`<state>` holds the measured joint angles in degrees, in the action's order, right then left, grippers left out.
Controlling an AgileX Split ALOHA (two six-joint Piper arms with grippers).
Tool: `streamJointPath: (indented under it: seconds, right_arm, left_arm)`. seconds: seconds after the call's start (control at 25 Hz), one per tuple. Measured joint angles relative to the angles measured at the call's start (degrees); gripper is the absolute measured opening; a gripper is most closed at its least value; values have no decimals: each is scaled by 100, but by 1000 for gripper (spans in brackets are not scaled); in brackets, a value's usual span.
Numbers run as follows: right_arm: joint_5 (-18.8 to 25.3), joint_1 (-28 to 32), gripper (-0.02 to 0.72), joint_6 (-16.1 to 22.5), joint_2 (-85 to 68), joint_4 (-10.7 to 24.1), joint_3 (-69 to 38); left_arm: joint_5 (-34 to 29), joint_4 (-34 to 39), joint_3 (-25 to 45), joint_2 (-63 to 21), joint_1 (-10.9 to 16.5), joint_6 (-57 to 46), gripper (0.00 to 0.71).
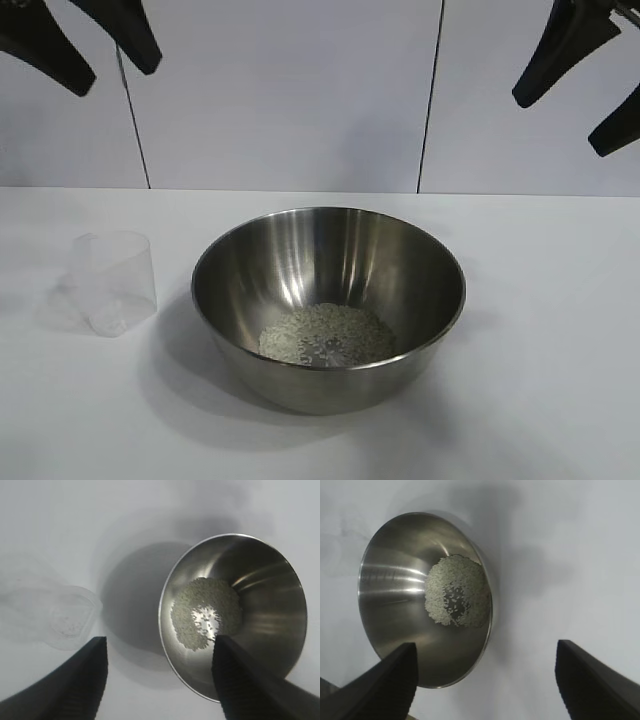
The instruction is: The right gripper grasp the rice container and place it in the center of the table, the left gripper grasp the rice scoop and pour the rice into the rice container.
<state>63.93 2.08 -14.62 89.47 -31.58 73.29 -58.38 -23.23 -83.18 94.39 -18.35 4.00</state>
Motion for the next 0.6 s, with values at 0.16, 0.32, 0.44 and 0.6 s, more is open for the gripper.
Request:
streamJointPath:
  seconds: [0.16, 0.32, 0.44, 0.6]
  right_arm:
    - [58, 0, 523, 0, 0, -2, 0]
    - [64, 0, 523, 0, 0, -15, 0]
    - [64, 0, 523, 0, 0, -15, 0]
    - [64, 0, 523, 0, 0, -15, 0]
  left_arm:
    - [19, -612, -25, 170, 0, 236, 493]
    - [122, -1018, -25, 327, 0, 366, 538]
    - [172, -1160, -25, 417, 0, 373, 544]
    - [327, -1315, -25, 419, 0, 372, 545]
